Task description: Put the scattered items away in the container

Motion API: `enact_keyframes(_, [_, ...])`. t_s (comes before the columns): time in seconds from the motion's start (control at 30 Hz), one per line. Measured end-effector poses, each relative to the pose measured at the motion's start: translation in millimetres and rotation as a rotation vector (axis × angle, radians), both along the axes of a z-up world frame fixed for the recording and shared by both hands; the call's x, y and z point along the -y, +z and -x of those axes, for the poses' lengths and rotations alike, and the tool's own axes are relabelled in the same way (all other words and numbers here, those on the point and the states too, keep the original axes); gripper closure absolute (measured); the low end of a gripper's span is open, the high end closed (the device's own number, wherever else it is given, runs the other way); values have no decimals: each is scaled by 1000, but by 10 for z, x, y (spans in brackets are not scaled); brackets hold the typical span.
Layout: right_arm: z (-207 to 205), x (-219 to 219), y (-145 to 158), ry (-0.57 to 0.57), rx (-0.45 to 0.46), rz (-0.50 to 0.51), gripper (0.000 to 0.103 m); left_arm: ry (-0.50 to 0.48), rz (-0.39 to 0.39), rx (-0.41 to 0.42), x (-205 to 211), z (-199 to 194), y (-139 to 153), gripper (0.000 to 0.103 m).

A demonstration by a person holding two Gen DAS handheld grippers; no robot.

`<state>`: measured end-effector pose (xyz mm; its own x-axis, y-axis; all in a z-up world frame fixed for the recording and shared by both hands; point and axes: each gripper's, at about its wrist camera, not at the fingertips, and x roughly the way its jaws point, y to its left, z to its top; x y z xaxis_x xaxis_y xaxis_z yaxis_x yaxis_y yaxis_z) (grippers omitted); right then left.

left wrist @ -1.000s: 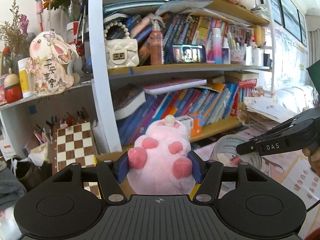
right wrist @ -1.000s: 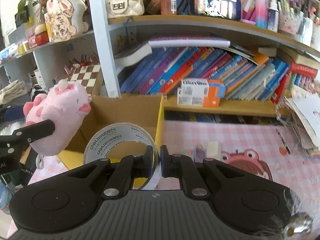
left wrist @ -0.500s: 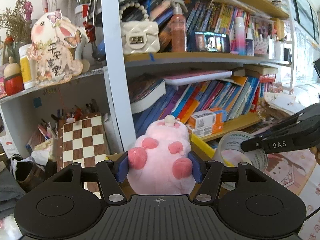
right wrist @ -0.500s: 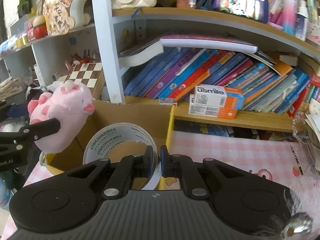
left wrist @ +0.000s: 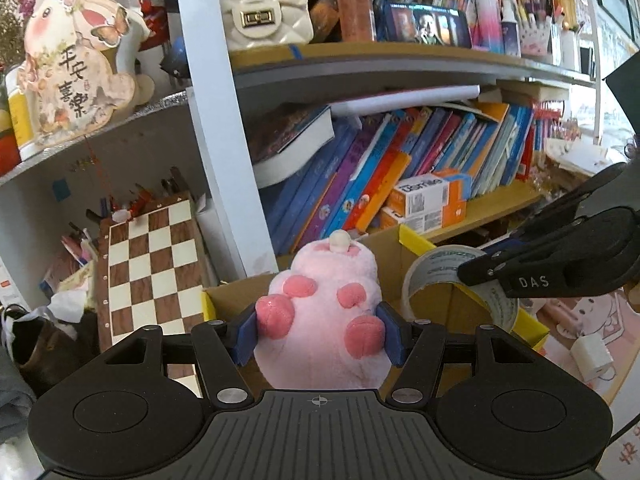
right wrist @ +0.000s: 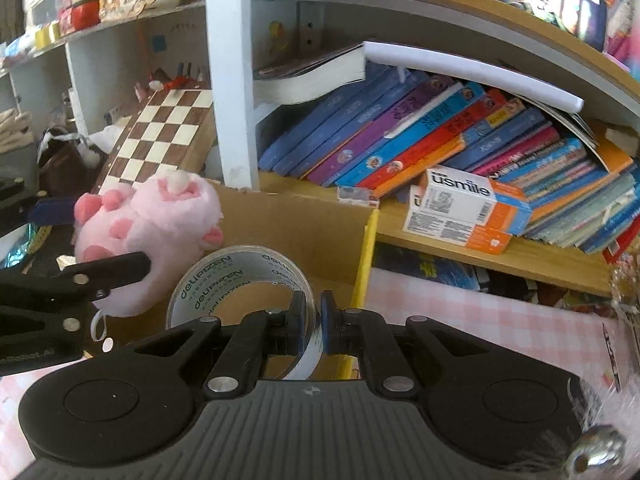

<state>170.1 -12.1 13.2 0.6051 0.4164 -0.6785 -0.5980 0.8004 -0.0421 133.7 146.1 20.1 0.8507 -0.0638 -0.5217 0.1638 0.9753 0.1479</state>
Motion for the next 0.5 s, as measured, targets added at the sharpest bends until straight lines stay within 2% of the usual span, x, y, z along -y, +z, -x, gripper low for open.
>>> enact_keyframes(0.17, [-56,-144,-87,69,13,53,95,-25,-41,-44,6,-94,-95,43])
enact_keyframes(0.4, [-113,-331,-318,210,5,195,95,-73,-98,-125,6,-205,-258,42])
enact_keyframes(0.5, [-123,-394,-415,258,-13,236,95,-71,-93,-151,-3,-245,-308,42])
